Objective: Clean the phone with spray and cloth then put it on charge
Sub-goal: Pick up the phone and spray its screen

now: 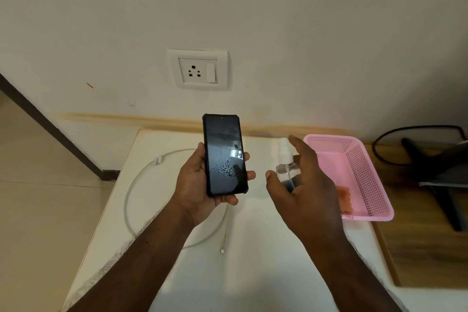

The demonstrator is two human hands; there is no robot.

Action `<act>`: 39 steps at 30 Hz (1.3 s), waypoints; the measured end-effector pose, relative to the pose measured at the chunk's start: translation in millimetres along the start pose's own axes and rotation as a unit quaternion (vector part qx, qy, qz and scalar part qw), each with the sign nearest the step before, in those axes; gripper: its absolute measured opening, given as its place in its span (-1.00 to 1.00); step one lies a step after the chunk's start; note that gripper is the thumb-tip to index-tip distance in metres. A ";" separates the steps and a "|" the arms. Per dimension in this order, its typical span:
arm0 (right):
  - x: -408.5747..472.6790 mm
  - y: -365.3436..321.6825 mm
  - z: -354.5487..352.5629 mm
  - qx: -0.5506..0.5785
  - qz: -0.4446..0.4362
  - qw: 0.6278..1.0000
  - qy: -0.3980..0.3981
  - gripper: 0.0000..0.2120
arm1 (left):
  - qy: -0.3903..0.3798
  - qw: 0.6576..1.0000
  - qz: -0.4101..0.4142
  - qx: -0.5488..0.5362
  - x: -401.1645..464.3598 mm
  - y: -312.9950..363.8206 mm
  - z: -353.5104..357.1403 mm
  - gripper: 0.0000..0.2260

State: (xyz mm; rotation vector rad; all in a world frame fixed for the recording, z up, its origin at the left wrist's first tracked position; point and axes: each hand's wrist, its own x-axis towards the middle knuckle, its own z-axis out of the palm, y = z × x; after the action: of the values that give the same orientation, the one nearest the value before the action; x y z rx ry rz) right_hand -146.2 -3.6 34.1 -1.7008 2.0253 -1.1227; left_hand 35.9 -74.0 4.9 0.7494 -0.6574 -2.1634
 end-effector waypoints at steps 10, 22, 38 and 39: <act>15.2 20.0 0.2 -0.049 0.039 0.998 0.025 -0.36 | -0.023 0.999 -0.020 0.008 -0.3 -8.3 6.8 -0.42; 31.9 56.8 14.9 -0.057 0.090 0.994 -0.006 -0.38 | -0.030 0.999 -0.030 0.009 0.0 -14.1 7.8 -0.42; 33.1 68.5 22.0 -0.083 0.140 0.986 -0.020 -0.49 | -0.037 0.998 -0.039 0.013 2.2 -19.2 8.4 -0.42; 33.1 68.6 22.2 -0.083 0.139 0.987 -0.019 -0.49 | -0.038 0.998 -0.040 0.012 2.0 -19.2 8.5 -0.42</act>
State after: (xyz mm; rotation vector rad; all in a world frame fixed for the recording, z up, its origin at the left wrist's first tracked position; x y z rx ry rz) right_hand -190.3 -41.9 -19.6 -1.4374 2.2995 -0.8454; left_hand 19.8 -62.3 -2.3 0.7205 -0.7035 -2.2704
